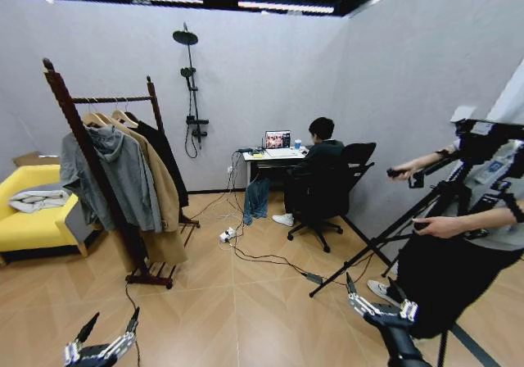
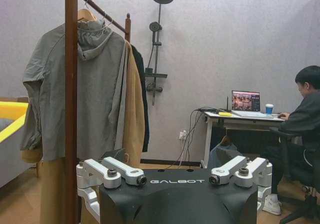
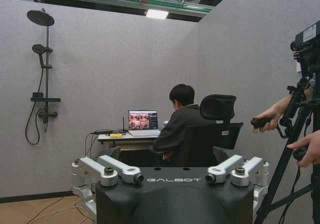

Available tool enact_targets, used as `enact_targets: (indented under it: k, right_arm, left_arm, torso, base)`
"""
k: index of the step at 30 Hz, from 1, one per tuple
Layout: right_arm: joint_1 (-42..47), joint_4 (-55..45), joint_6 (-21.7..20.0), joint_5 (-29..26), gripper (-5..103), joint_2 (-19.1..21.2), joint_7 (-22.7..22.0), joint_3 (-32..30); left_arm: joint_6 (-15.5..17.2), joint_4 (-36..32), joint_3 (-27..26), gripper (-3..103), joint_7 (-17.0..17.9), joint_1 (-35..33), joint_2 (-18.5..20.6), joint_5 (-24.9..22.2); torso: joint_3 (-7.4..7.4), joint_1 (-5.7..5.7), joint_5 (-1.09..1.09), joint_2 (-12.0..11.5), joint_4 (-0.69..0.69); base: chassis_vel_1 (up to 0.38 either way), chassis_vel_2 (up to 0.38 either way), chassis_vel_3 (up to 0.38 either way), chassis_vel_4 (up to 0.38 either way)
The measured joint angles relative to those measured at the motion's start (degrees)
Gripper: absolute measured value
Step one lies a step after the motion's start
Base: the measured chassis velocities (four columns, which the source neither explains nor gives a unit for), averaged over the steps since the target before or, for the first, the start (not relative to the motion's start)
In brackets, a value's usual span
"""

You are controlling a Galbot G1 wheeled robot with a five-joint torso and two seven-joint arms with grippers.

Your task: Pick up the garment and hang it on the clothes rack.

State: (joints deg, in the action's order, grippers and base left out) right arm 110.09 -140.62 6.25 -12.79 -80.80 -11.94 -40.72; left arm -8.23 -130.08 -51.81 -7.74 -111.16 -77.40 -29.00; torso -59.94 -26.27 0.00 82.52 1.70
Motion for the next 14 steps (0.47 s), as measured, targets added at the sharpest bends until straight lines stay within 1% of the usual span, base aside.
enact_targets:
  k: [14]
  right_arm:
    - [0.0,0.0,0.0,0.0,100,0.0,0.0,0.0]
  left_arm:
    - [0.0,0.0,0.0,100,0.0,0.0,0.0,0.0]
  torso:
    - [0.0,0.0,0.0,0.0,0.0]
  base:
    - [0.0,0.0,0.0,0.0]
